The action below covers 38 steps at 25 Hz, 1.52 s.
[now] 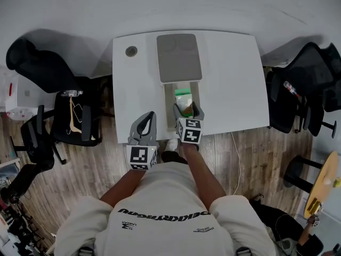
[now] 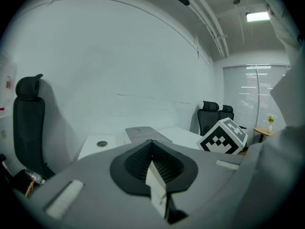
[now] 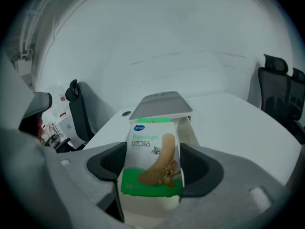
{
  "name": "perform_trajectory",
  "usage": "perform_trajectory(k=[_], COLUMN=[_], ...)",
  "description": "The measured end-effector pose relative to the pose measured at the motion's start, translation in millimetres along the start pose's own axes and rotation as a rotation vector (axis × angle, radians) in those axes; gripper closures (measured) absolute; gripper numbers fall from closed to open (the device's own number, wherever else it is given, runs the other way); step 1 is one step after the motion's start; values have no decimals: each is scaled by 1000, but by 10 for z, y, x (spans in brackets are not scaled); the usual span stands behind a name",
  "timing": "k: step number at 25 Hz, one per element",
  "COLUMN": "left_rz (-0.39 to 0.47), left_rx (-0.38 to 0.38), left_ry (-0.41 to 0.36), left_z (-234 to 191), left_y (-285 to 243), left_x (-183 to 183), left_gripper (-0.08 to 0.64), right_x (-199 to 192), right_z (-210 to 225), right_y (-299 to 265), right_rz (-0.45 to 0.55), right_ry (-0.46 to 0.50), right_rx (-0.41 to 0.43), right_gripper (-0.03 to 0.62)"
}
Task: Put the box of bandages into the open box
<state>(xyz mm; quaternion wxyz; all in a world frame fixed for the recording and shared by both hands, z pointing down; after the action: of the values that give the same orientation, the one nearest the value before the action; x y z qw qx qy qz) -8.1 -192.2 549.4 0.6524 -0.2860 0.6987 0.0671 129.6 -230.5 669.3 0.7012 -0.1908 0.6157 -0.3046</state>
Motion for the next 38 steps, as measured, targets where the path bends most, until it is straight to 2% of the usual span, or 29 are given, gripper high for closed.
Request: perform_trajectory(k=[38], left_rz=[-25], left_rx=[33], left_ry=[12], left_z=[-74], left_y=[-6], left_x=[-95], left_gripper=[560], right_x=[-248], right_z=[124], right_y=[-395], right_rz=[-168], right_ry=[1], right_rx=[-28], right_gripper=[247])
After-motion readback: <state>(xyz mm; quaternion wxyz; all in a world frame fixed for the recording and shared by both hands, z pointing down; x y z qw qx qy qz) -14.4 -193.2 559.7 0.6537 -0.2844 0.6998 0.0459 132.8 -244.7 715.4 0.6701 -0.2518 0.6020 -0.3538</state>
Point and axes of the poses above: the fingertips, and each gripper's own axes: y backward along the fingers, z to its right, x out of its top, the point moved 2 cm from there along y, backward along the fingers, and after that the axes turned 1 degree about -x, right-handed, at the moved point
